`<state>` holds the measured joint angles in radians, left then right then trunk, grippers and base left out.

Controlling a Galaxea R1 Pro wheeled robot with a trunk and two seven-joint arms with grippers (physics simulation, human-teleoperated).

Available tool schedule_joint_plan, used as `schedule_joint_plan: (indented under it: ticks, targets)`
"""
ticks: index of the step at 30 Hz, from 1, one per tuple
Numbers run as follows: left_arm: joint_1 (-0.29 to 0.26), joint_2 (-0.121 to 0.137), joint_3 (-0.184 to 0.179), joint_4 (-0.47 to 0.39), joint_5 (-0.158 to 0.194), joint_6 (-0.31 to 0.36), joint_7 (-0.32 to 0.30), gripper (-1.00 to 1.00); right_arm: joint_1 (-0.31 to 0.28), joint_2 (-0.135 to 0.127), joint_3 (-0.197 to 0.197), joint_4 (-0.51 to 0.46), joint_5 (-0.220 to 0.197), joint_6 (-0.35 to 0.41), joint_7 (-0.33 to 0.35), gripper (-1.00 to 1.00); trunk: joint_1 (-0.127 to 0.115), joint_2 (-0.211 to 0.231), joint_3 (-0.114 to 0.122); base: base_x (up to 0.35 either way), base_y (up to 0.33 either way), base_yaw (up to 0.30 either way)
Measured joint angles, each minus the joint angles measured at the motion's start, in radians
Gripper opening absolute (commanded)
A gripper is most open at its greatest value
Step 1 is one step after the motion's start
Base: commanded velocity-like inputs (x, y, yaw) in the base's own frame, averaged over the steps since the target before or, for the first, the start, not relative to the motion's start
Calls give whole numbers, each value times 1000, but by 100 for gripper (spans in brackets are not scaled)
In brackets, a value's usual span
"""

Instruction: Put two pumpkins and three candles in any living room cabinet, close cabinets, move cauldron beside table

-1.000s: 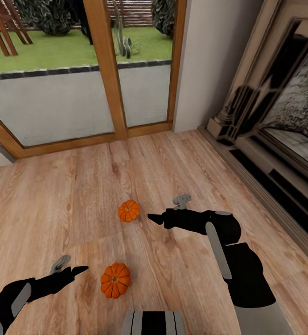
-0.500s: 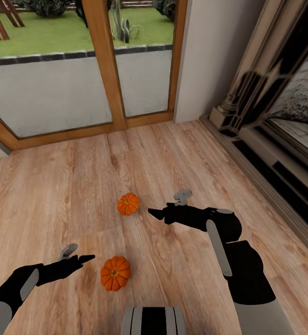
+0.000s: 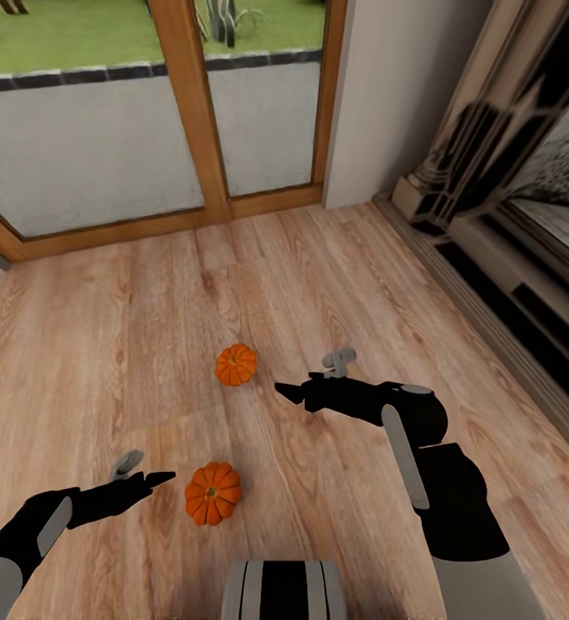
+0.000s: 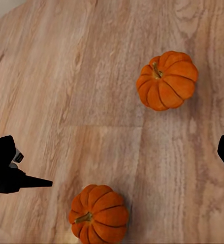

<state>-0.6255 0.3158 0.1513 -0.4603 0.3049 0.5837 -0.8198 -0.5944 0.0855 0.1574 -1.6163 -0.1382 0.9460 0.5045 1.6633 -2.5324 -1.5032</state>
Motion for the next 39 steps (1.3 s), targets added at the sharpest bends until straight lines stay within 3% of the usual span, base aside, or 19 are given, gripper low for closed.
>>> schedule_joint_plan:
  ticks: [13,29,39]
  targets:
    - [-19,-7,-3,0,-2,-2,0,100,-1,1,0,0,0,0,0,100,6,-3,-50,0,0,0]
    - [-42,-8,-35,0,-4,-9,-2,100,-1,7,0,0,-1,-2,0,100,13,-7,-112,0,0,0]
    - [-42,-6,-37,-8,-3,-19,-6,100,0,8,0,0,-1,-2,-1,100,13,-7,-112,0,0,0]
